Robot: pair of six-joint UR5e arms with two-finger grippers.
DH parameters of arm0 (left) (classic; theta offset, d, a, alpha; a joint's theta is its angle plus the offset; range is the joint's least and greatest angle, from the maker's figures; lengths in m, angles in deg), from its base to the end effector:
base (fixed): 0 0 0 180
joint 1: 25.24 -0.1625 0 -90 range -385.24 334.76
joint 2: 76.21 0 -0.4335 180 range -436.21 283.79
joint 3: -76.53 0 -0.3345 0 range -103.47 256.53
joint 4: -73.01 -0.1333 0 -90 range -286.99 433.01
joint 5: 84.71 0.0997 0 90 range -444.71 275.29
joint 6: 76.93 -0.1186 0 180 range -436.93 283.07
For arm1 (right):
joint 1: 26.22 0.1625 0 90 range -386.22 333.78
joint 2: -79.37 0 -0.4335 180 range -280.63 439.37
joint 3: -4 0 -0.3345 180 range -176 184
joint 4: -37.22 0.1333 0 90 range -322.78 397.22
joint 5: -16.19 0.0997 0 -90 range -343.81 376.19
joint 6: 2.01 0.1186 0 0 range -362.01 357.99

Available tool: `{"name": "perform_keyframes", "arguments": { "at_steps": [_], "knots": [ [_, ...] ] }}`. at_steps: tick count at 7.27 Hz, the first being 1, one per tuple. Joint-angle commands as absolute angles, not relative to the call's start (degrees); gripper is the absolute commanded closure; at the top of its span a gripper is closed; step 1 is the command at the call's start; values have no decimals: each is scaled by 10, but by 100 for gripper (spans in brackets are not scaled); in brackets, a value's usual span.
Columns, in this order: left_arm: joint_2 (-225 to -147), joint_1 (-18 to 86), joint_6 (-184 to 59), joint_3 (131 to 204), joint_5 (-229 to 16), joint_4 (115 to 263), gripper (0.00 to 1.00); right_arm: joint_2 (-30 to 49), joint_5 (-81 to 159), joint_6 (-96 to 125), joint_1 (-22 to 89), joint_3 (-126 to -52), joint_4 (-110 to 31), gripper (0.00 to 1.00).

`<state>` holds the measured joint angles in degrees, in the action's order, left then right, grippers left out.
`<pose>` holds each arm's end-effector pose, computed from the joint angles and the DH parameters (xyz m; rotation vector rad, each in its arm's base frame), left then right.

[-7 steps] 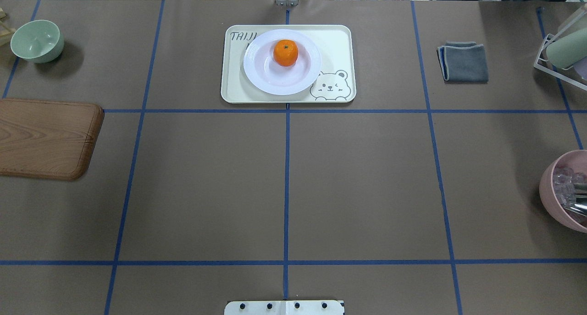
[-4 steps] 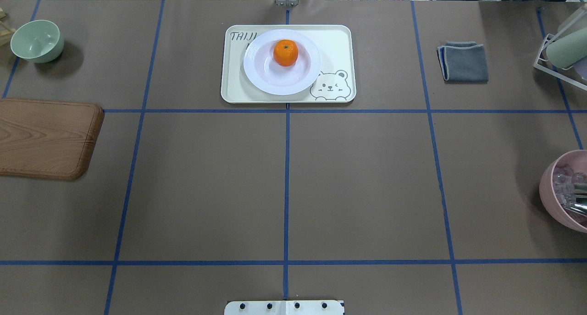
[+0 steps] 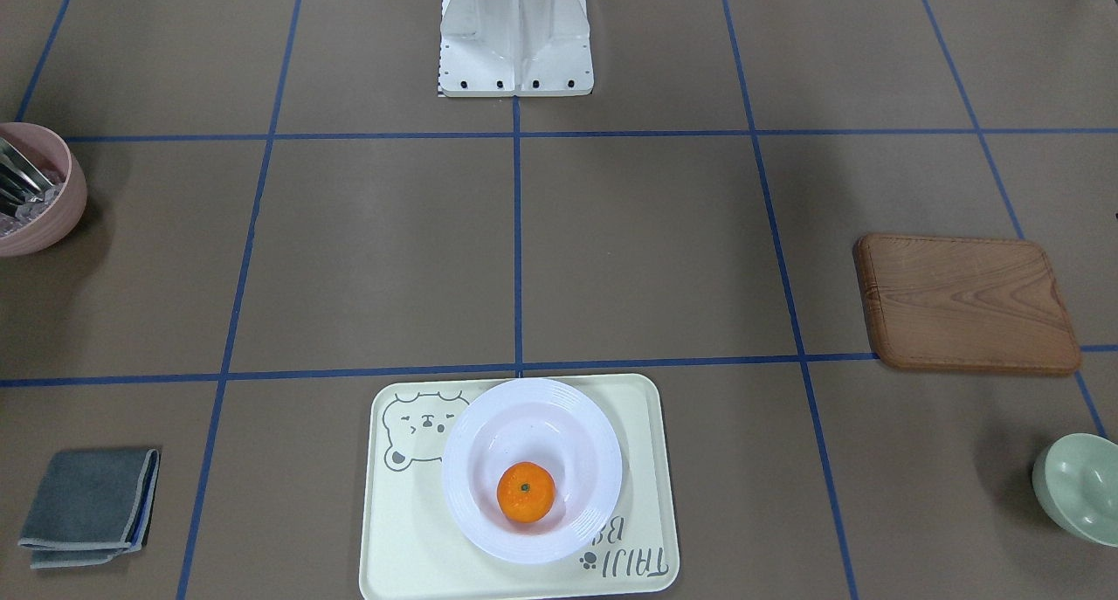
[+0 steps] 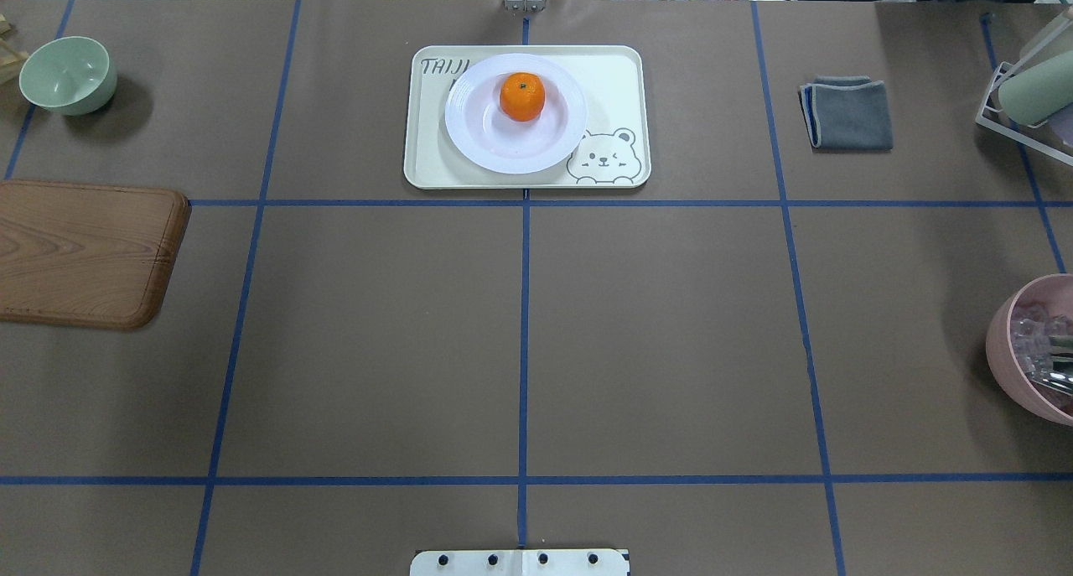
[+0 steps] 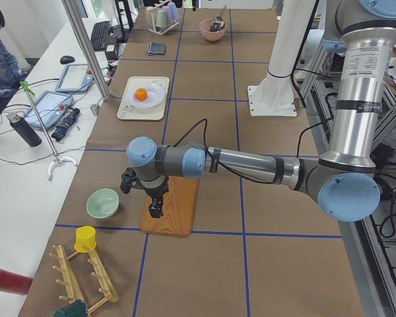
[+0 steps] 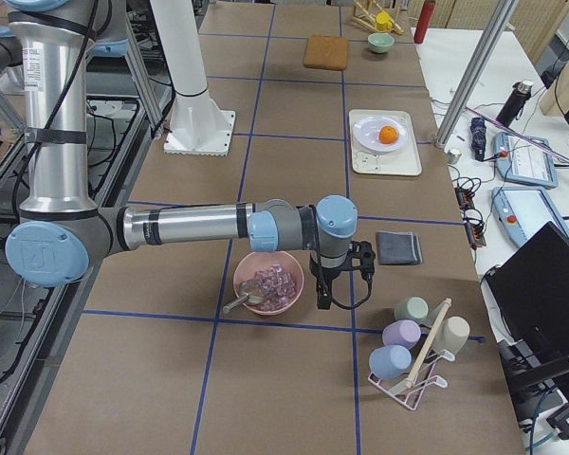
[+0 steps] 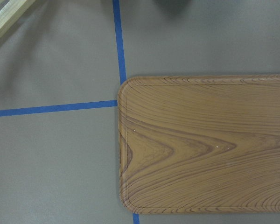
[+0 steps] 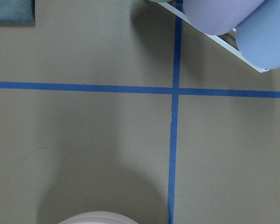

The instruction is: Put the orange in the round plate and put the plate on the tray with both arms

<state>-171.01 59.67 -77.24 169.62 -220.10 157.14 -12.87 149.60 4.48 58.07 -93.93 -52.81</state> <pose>-0.0070 -0.4727 0.6283 0.0003 0.7932 0.1032 0.0094 -0.4267 0.6384 0.0130 -0.7627 -0.0245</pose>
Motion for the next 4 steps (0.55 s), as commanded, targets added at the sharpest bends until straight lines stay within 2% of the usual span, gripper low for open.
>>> {"name": "perform_keyframes", "arguments": {
  "at_steps": [1, 4],
  "knots": [
    [-1710, 597, -775, 1697, -2203, 1572, 2, -130, 1500, 46, 581, -942, -528, 0],
    [-1712, 597, -773, 1698, -2204, 1583, 2, -134, 1499, 45, 581, -942, -527, 0]
  ]
}}
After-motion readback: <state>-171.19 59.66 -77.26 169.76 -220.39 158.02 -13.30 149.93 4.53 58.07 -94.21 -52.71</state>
